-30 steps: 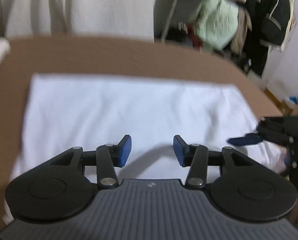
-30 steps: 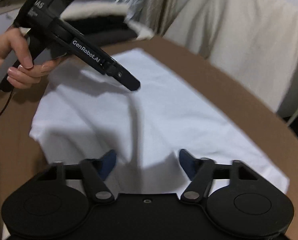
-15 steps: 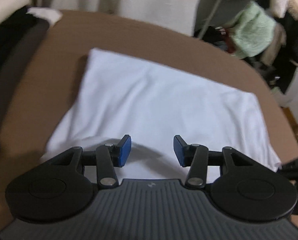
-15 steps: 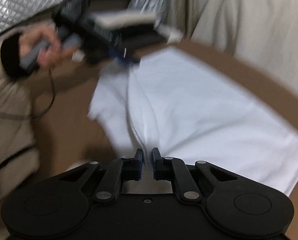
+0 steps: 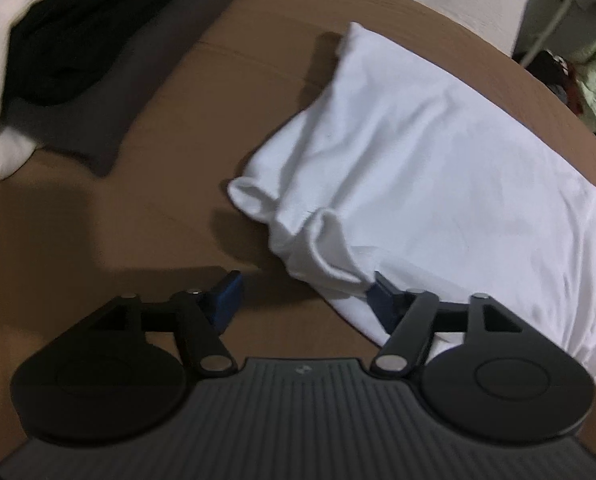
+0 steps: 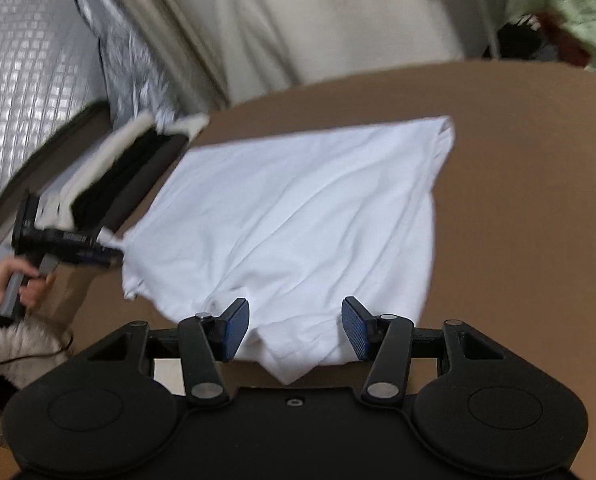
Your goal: Fold clothes
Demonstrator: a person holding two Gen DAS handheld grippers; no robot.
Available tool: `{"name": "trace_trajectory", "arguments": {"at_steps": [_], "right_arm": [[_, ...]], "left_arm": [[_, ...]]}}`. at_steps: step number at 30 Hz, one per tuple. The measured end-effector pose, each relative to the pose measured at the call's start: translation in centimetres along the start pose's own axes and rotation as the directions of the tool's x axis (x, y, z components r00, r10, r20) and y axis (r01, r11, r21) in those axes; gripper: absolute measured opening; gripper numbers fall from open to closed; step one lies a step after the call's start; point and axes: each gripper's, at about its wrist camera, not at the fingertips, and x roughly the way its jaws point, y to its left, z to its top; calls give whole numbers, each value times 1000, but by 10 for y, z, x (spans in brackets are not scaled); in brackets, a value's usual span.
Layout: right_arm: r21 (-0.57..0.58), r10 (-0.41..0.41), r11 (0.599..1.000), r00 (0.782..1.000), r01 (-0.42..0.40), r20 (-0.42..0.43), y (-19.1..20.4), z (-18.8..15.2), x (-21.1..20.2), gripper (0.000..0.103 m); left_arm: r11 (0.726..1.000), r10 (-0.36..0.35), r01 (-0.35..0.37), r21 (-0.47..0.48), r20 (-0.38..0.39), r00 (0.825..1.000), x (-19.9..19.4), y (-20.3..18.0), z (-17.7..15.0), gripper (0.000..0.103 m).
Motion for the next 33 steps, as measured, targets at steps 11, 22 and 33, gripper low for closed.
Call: {"name": "trace_trajectory", "arguments": {"at_steps": [11,22,33], "right_arm": [[43,-77,996,996,79,-47,9,-33,38,9],[61,-284,958,956,280,77,3,-51,7,9],[61,-246,969,965,241,95,4,-49,7,9]], "left_arm": [[990,-94,99,-102,53,994,0,9,-9,28],[979,47,-30,-200,77,996,-23,26,-29,41],[913,-66,142,-382,206,976,-38,60,-38,46]]}}
